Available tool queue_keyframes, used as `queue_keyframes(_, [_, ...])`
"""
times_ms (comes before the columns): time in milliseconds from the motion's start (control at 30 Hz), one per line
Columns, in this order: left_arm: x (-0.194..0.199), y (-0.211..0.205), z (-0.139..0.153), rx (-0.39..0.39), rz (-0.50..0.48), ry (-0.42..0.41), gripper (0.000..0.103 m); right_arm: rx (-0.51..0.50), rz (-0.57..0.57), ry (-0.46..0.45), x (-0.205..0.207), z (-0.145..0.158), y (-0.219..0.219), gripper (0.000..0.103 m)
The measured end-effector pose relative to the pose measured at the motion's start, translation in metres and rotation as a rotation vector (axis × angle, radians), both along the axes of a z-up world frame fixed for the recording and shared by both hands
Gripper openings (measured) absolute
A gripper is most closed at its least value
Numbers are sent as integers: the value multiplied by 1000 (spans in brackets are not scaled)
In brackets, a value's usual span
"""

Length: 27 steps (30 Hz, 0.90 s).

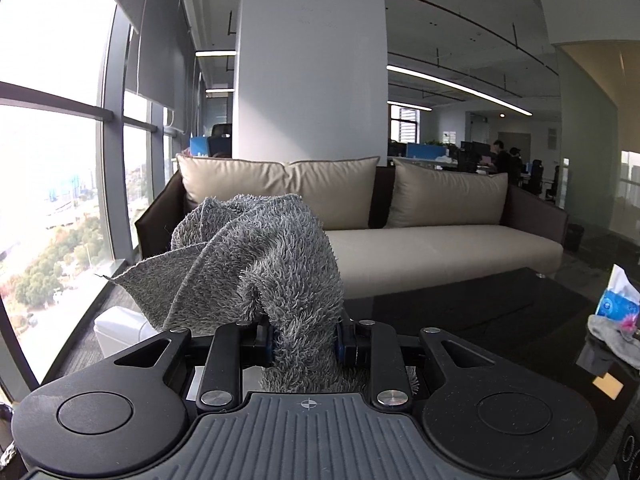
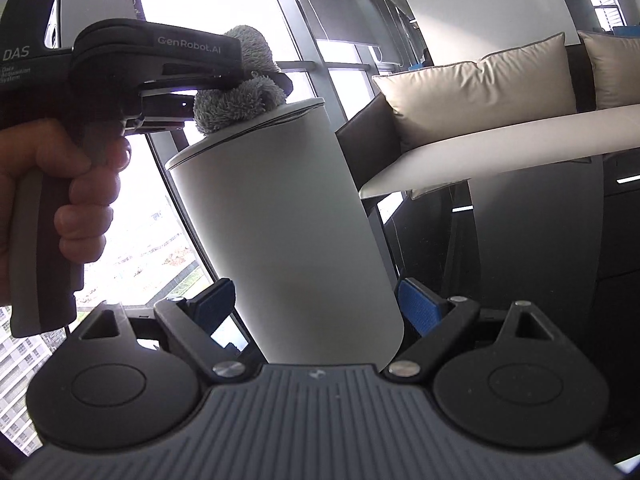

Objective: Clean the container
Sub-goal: 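Wipe the kettle's rim with the cloth in the left tool while the right tool holds it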

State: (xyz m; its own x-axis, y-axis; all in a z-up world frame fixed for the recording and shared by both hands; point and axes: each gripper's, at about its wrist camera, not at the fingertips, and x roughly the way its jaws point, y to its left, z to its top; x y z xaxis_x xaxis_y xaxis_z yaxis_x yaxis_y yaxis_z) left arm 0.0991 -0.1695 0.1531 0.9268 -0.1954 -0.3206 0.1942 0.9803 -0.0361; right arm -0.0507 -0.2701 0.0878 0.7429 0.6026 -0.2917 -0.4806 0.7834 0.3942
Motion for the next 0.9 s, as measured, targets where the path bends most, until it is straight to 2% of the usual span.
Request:
queue_keyframes(100, [-9,-1,-2,27,13,-15,23,0,3,0,-2,1,1,91])
queue_keyframes(267, [-34,10,-1,17,7,-20,23,-15,4,-2,-5,2,5,91])
queue_keyframes(433, [-54,7,1,-29,-37,-8,23,-7,7,7,-1,1,6,91])
queue_keyframes(900, [-8,5,5,-101,-62,18,23,12,11,10,1,-1,1,91])
